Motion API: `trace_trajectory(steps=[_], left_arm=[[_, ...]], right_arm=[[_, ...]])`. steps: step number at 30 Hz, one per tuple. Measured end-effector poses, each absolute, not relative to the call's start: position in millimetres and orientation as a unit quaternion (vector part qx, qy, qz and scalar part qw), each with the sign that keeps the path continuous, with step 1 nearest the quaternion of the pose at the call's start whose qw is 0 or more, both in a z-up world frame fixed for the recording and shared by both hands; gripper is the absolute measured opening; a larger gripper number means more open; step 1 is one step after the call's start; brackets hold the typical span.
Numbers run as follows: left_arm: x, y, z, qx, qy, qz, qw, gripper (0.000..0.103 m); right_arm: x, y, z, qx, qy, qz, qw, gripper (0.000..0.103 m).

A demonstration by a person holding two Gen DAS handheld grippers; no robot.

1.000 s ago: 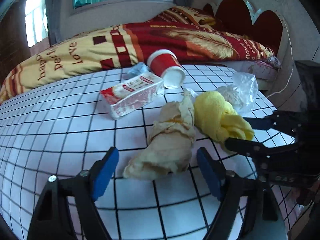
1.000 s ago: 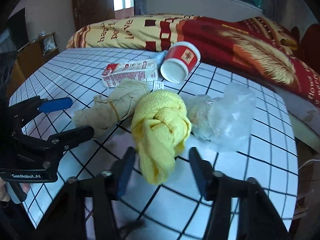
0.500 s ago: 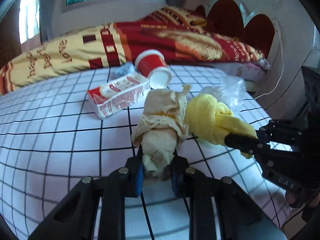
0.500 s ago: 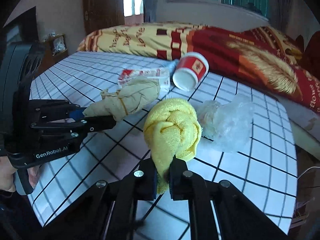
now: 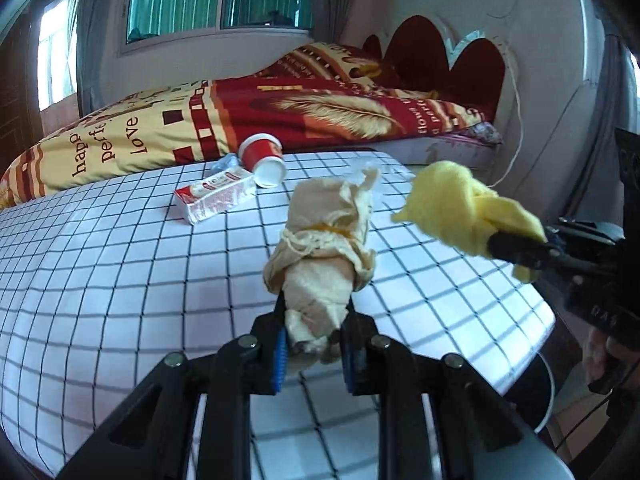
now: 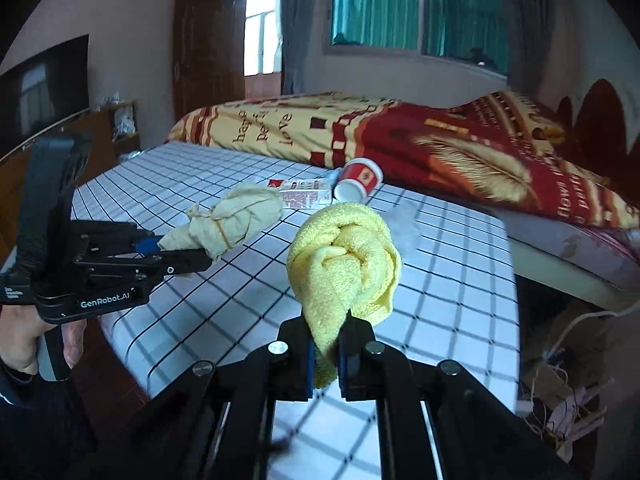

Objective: Collect trash
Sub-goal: 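Carry the yellow towel and beige cloth over the black bucket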

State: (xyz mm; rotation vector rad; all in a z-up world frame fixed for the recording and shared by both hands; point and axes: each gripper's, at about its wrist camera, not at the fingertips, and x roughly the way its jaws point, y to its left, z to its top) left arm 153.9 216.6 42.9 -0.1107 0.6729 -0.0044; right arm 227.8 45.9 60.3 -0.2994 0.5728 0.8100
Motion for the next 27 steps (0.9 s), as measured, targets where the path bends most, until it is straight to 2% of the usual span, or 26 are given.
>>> trace_trajectory(steps=[12,27], left_arm=[[119.5,151.0,41.3,-0.045,0.331,-0.046,0.942,0.023],[105.0,77.3,42.2,-0.029,0.333,-0.1,0.937,0.023]], right_arm=[[163.9,-56.2,81.6,-0.122,0.249,0.327,0.903,0.009],[123.1,-152.1,68.2,-0.094,0.262,0.252,0.927,0.009]])
